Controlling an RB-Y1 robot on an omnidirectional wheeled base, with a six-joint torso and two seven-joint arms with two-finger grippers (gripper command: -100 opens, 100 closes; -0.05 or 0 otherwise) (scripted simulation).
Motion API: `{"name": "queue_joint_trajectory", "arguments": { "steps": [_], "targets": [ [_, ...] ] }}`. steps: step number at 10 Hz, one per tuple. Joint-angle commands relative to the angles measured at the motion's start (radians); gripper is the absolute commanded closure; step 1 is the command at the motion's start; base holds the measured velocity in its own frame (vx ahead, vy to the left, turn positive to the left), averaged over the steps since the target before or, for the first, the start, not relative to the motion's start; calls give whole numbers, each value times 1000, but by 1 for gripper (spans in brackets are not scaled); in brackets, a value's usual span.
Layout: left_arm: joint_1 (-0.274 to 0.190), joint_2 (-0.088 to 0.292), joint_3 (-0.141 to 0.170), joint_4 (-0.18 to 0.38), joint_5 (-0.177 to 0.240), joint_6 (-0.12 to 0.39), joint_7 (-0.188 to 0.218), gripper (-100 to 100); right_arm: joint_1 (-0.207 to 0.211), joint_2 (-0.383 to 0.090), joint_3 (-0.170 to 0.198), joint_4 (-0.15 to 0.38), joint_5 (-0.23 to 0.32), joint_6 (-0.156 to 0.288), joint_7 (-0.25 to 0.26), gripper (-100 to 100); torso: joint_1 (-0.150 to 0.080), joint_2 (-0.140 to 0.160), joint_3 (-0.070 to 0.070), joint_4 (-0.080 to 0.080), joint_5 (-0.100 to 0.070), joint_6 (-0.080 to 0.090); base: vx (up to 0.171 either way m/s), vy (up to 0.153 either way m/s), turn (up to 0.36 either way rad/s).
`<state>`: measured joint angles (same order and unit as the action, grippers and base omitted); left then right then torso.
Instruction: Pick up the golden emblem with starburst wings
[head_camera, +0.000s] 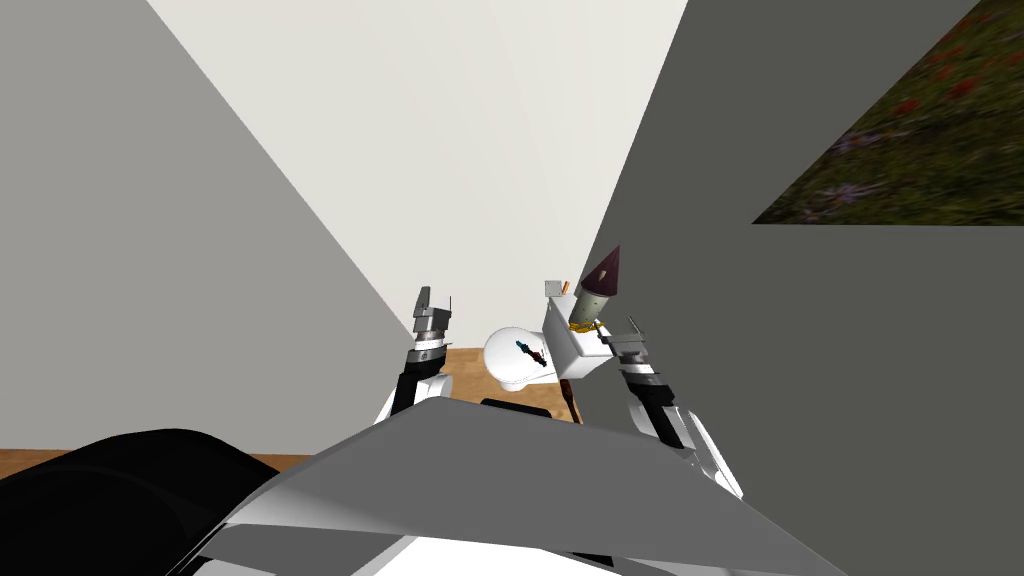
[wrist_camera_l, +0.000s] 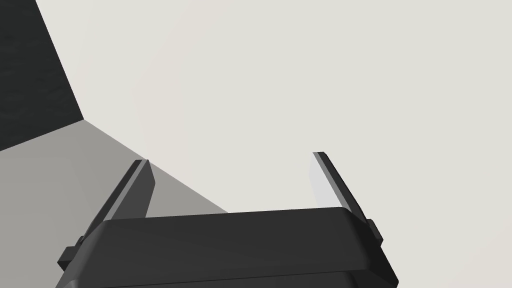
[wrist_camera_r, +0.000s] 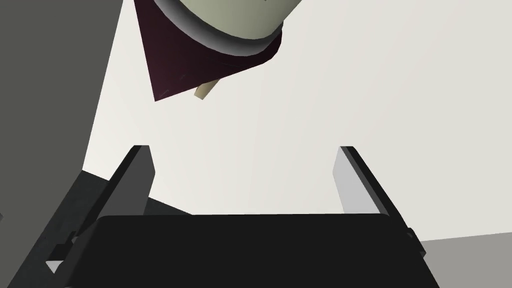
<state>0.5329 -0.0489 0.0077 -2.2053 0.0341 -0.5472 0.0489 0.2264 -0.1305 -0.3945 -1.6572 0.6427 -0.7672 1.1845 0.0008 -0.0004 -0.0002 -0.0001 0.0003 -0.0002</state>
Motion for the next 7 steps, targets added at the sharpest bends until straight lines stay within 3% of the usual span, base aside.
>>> {"name": "queue_joint_trajectory", "arguments": {
  "steps": [1,2,7],
  "targets": [
    [0,0,0,0,0,0,0,0,-13,2,-23,36,40,-14,50,-100,0,0,0,0,0,0,7,21,-24],
    [0,0,0,0,0,0,0,0,-13,2,-23,36,40,-14,73,-100,0,0,0,0,0,0,6,20,-18],
    [0,0,0,0,0,0,0,0,-54,11,-86,137,152,-53,223,-100,0,0,0,0,0,0,10,21,-19]
  ]
}}
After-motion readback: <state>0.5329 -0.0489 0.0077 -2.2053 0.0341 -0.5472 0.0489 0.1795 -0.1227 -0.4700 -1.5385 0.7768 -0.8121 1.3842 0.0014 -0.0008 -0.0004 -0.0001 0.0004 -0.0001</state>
